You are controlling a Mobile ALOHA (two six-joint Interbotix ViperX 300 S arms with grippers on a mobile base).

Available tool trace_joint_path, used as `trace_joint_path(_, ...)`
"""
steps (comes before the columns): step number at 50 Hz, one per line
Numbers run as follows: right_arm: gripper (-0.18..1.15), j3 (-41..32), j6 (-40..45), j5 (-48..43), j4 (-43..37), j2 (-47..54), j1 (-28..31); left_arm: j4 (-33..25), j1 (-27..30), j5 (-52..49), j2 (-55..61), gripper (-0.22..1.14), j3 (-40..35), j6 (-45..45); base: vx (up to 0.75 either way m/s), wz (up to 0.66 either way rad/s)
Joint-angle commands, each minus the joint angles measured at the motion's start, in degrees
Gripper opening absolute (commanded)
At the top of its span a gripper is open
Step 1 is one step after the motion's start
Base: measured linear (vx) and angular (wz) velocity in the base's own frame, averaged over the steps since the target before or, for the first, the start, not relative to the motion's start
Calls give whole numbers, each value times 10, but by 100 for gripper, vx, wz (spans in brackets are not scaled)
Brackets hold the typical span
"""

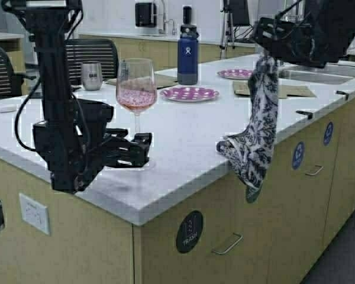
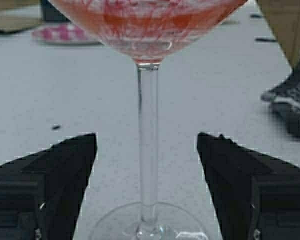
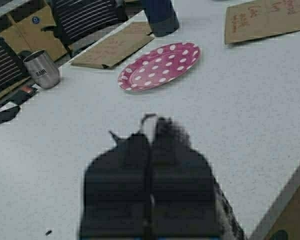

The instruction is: Get the cloth and wipe up the spill under the wine glass

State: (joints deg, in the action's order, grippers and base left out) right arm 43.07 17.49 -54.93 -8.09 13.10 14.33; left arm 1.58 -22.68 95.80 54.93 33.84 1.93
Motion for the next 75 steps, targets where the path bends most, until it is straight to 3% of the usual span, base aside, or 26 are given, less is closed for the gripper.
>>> trace_joint_path(1, 5, 12, 0, -10, 2, -30, 1, -5, -1, 27, -29, 95, 58, -3, 0, 0)
trace_joint_path(20, 5, 83, -7, 25, 6, -100, 31, -13, -5, 31, -116, 95, 273, -4, 0, 0)
trace_joint_path(39, 5, 64, -46, 294, 38, -225, 61, -26, -6, -62, -313, 95, 414, -8, 0, 0)
trace_joint_path(51, 5, 20, -94, 454, 40, -301, 62, -30, -5, -217, -477, 95, 411, -11, 0, 0)
trace_joint_path(67, 5, -18, -135, 532, 41, -360, 61, -37, -5, -529, -684, 95, 312, -11, 0, 0)
trace_joint_path(75, 5, -25, -149, 555, 42, -390, 62, -38, -5, -630, -759, 95, 267, -11, 0, 0)
